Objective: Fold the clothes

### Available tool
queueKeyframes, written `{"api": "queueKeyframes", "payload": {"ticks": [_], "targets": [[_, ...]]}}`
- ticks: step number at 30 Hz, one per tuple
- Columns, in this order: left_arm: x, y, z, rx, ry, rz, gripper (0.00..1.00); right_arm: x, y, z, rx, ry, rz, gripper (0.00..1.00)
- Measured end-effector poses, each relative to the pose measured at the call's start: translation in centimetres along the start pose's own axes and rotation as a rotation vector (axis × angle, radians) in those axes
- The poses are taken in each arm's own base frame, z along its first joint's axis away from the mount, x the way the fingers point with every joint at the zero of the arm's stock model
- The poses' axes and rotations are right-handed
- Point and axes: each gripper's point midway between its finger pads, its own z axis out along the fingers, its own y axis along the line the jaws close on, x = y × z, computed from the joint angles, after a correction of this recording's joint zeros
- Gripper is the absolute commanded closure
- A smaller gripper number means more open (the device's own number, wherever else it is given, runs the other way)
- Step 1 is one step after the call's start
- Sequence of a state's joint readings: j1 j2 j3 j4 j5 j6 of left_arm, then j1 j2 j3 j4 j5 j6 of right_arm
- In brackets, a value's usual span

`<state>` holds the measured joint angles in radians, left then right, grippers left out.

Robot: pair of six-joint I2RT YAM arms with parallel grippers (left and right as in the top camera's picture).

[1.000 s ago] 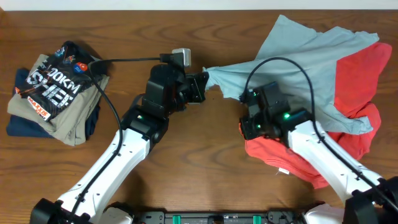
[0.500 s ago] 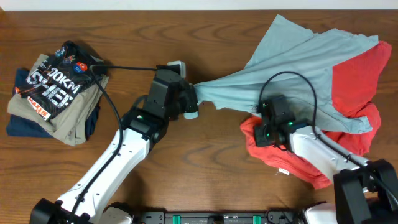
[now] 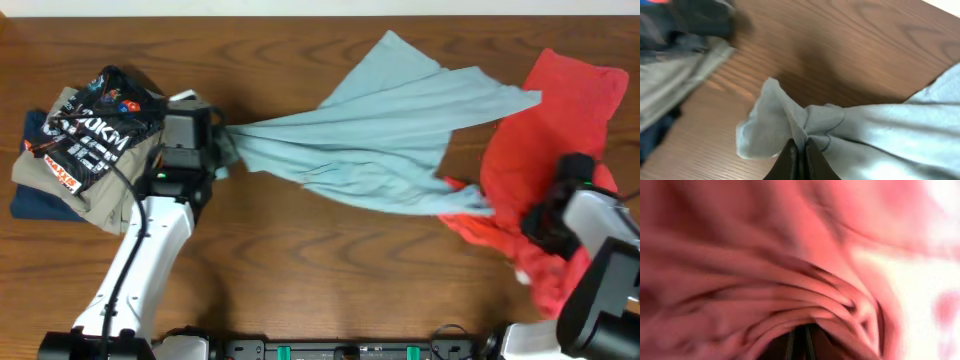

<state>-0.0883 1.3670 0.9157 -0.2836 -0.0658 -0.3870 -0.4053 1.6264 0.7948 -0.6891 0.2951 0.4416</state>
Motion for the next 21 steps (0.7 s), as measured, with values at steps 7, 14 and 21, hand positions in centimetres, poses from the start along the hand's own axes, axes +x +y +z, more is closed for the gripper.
{"api": "queueKeyframes", "payload": {"ticks": [7,14,21], "targets": [[-2.9,0.3,0.0,0.012,-0.107,0.012,0.94,-4.6,-1.7,-2.5,-0.128,0.022,0.163,0.9],[-1.1,-0.3,0.0,0.055,-0.023,0.037,0.02,-5.2,4.7,-7.5,-0.489,0.03,-0.076,0.83],[6.7,-1.3,-1.4,0.154,0.339,-0.049,0.02,-1.9,10.2,-10.9,-0.661,0.042,-0.32,0.81]]}}
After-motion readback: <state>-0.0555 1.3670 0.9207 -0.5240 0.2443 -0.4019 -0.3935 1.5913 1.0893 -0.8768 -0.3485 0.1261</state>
